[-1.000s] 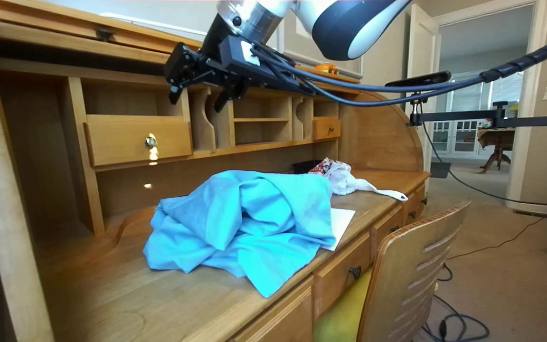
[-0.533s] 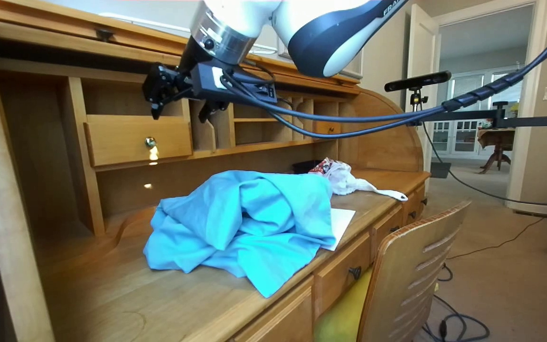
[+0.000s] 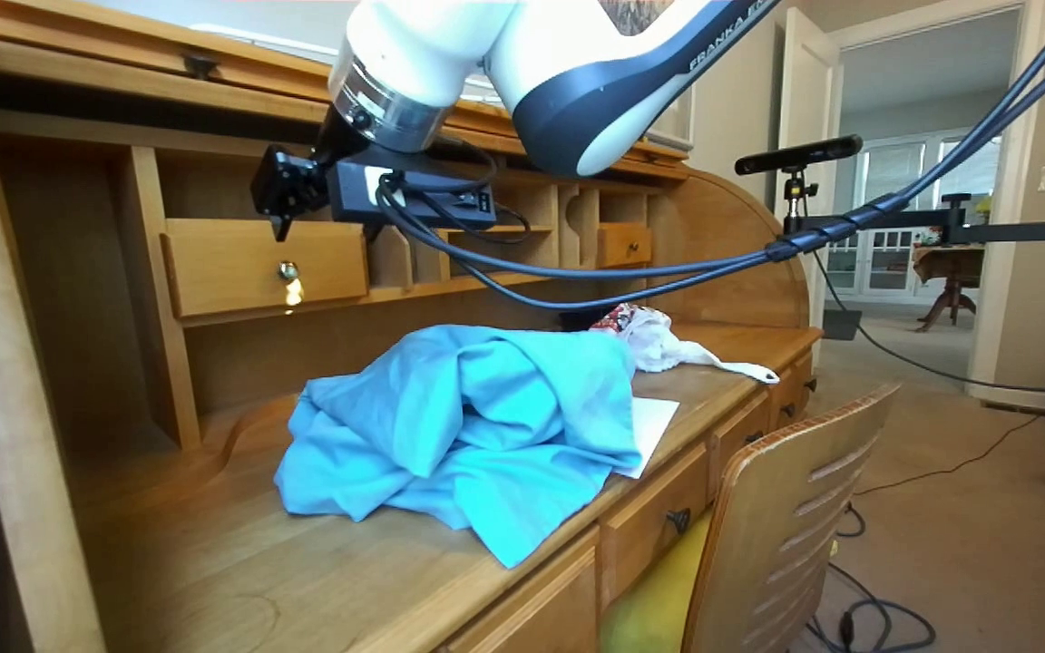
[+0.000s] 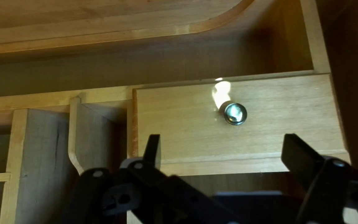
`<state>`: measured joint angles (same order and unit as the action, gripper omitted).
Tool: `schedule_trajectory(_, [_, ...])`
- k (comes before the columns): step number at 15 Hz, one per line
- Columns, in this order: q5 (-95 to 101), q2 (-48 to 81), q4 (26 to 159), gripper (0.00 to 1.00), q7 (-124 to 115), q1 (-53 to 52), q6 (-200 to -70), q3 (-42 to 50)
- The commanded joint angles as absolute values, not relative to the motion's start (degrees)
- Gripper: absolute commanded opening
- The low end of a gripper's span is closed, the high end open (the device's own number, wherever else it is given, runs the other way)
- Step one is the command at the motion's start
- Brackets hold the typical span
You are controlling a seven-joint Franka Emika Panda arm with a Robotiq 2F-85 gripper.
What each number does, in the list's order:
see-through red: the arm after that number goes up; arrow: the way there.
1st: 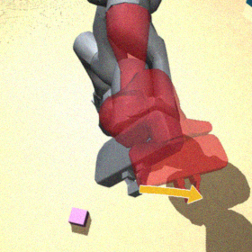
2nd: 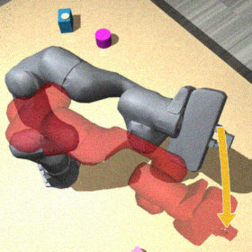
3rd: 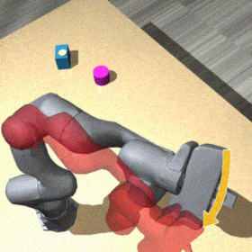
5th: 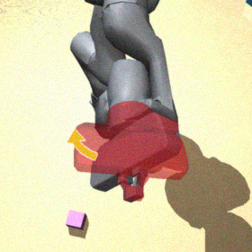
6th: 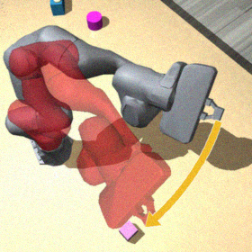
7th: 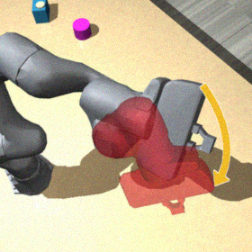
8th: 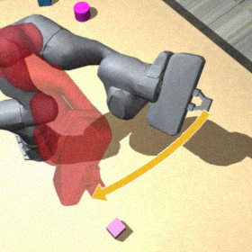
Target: Pull open the drawer
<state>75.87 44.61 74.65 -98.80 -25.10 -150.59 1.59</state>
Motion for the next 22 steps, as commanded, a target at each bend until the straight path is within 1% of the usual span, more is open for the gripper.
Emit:
schedule_trajectory(1, [76.57,48.5,69.25,1.0,-99.89,-25.86,-149.66,2.35])
schedule_trajectory(7, [76.39,50.92,66.57,1.0,-99.6,-25.72,-149.78,2.32])
schedule_trajectory(14, [77.44,53.49,62.53,1.0,-101.78,-27.0,-149.27,4.57])
schedule_trajectory(15, [77.43,53.63,62.33,0.92,-101.86,-27.16,-149.27,4.83])
schedule_trajectory(16, [77.36,53.93,61.94,0.74,-101.81,-27.29,-149.34,5.07])
schedule_trajectory(21, [76.67,54.63,61.33,0.36,-101.24,-27.51,-149.2,5.5])
schedule_trajectory(22, [76.61,54.78,61.19,0.35,-101.26,-27.51,-149.2,5.53])
